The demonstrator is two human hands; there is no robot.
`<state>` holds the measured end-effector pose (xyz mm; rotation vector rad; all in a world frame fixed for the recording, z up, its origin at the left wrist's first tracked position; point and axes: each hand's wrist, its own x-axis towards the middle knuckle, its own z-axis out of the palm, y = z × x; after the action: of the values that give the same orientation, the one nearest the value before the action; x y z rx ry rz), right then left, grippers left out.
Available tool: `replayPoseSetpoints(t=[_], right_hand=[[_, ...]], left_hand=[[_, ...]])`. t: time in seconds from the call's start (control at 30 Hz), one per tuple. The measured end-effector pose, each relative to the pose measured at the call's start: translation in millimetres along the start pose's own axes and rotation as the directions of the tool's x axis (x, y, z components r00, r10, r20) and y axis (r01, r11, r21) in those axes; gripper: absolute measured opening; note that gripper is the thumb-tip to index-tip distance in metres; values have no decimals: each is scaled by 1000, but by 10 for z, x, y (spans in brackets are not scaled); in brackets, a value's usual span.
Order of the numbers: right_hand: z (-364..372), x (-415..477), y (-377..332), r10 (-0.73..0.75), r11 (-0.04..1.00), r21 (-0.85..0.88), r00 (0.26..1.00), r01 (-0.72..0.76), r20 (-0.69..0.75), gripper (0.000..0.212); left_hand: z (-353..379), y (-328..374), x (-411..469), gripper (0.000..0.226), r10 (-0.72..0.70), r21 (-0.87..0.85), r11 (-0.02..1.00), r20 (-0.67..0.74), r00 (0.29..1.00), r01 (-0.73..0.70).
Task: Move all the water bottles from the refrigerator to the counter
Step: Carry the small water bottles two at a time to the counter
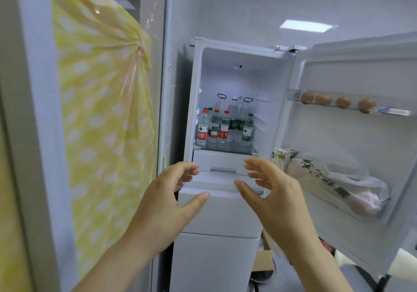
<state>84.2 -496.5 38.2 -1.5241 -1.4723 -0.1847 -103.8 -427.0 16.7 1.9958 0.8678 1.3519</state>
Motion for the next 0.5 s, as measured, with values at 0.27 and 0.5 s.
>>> replayPoseSetpoints(t=[0.27, 0.5], right_hand=[[227, 336, 183, 3, 999, -35, 1000, -3, 3, 44], [402, 799, 727, 26, 1000, -5, 1000, -26, -3, 41]], left_hand=[[104, -284, 370, 42, -12, -57, 998, -7, 1000, 11], [521, -563, 923, 41, -6, -52, 999, -18, 1000, 5]])
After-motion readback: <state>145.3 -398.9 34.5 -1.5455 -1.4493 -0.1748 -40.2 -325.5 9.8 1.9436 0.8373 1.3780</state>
